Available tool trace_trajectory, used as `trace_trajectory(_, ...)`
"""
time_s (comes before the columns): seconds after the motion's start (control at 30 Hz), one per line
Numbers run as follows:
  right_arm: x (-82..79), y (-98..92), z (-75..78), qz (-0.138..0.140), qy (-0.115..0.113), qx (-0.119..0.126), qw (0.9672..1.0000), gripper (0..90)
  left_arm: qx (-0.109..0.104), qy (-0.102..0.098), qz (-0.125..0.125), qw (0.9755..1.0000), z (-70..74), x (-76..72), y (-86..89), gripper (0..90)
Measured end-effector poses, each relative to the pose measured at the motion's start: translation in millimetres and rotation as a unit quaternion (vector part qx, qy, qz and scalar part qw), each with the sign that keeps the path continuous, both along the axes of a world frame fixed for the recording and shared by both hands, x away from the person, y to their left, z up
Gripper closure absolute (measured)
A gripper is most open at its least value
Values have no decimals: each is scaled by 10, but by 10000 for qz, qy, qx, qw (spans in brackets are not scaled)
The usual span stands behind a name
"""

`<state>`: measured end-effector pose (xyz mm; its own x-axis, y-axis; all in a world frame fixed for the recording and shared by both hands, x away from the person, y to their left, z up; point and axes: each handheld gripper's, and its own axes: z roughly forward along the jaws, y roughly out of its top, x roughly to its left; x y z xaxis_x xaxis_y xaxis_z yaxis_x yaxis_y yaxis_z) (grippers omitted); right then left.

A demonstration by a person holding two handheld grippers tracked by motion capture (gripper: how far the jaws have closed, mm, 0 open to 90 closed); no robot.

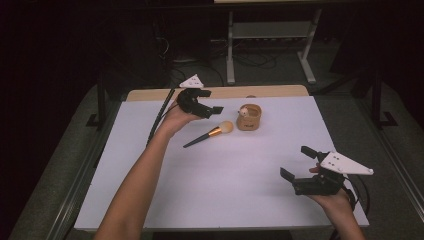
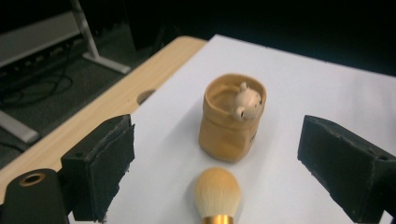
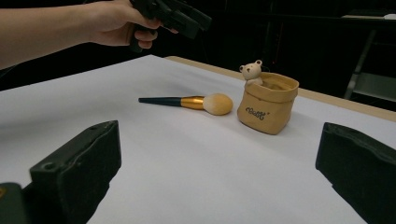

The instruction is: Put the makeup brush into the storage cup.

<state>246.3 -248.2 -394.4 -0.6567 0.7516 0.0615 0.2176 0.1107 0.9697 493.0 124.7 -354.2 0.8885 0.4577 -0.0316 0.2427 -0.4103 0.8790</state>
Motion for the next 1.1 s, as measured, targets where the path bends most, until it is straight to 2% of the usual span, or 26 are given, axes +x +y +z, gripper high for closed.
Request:
trace_trajectory(0.03, 4, -2, 0, 4, -37, -13, 10000, 0, 160, 68, -15, 9998, -8, 15, -15, 104)
trace_trajectory(0.23, 3, -4, 2, -1, -18, 6, 10000, 0, 614, 191, 2, 9979, -20, 45, -57, 103)
trace_trajectory(0.33, 3, -5, 2, 0, -20, 2, 10000, 0, 704, 273, -23, 9971, -21, 54, -66, 104)
trace_trajectory(0.43, 1, -7, 1, 1, -16, 15, 10000, 0, 916, 313, -40, 9953, -27, 62, -82, 103)
trace_trajectory(0.47, -9, -3, 3, -13, 58, 49, 10000, 0, 916, 313, -40, 9953, -27, 62, -82, 103)
trace_trajectory(0.5, -4, -7, 3, -5, 14, 31, 10000, 0, 906, 372, -25, 9952, -35, 58, -94, 103)
trace_trajectory(0.53, 1, -9, 3, -1, -23, 16, 10000, 0, 982, 358, -51, 9945, -39, 64, -97, 103)
trace_trajectory(0.57, -9, -4, 3, -10, 56, 46, 10000, 0, 1063, 385, -77, 9936, -42, 66, -104, 103)
trace_trajectory(0.7, -7, -1, 0, -1, 54, 28, 10000, 0, 1143, 438, -85, 9924, -61, 63, -124, 103)
trace_trajectory(0.77, 0, -3, 0, 8, -12, 13, 10000, 0, 1259, 514, -131, 9906, -87, 59, -149, 103)
trace_trajectory(0.93, -6, 2, -2, 3, 53, 23, 10000, 0, 1422, 628, -186, 9877, -133, 55, -201, 104)
trace_trajectory(0.97, -7, 3, -2, 4, 58, 32, 10000, 0, 1525, 607, -245, 9861, -136, 62, -204, 104)
trace_trajectory(1.0, -8, 2, -1, 2, 53, 33, 10000, 0, 1525, 607, -245, 9861, -136, 62, -204, 104)
trace_trajectory(1.1, -11, 1, -1, -2, 63, 40, 10000, 0, 1695, 641, -314, 9829, -178, 57, -252, 105)
